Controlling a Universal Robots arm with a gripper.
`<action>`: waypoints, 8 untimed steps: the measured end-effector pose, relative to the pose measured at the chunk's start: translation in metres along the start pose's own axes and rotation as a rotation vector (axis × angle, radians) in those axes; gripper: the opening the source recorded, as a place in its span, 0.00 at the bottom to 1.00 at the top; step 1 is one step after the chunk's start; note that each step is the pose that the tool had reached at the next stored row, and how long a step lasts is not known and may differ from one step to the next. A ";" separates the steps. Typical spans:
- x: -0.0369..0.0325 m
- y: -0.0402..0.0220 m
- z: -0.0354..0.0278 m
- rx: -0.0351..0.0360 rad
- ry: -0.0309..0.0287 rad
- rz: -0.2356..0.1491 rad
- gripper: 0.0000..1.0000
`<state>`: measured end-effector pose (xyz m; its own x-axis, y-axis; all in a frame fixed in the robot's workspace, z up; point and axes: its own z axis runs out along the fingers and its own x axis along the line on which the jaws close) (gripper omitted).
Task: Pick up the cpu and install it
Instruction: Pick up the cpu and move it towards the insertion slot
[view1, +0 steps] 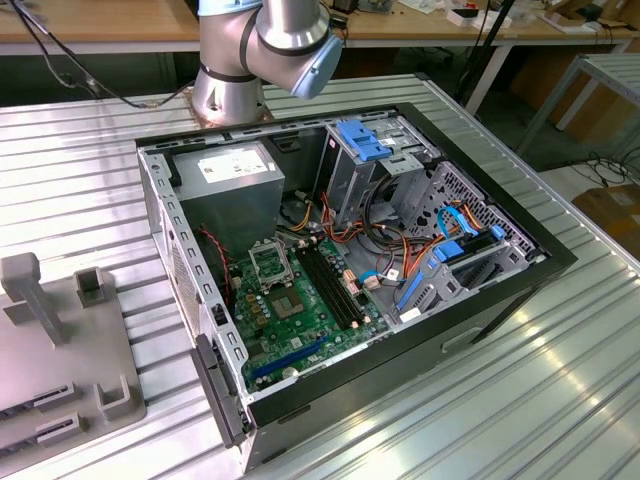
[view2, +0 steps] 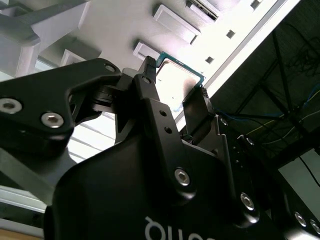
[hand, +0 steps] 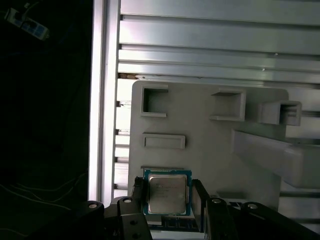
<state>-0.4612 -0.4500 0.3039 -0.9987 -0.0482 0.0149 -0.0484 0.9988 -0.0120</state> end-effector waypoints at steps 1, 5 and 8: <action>0.0000 0.0000 -0.0006 0.0000 0.0000 0.000 0.47; 0.0001 0.0000 -0.0029 0.0000 0.0001 0.000 0.47; 0.0001 0.0000 -0.0044 0.0001 0.0001 0.000 0.47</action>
<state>-0.4612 -0.4499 0.3083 -0.9987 -0.0482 0.0150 -0.0484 0.9988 -0.0121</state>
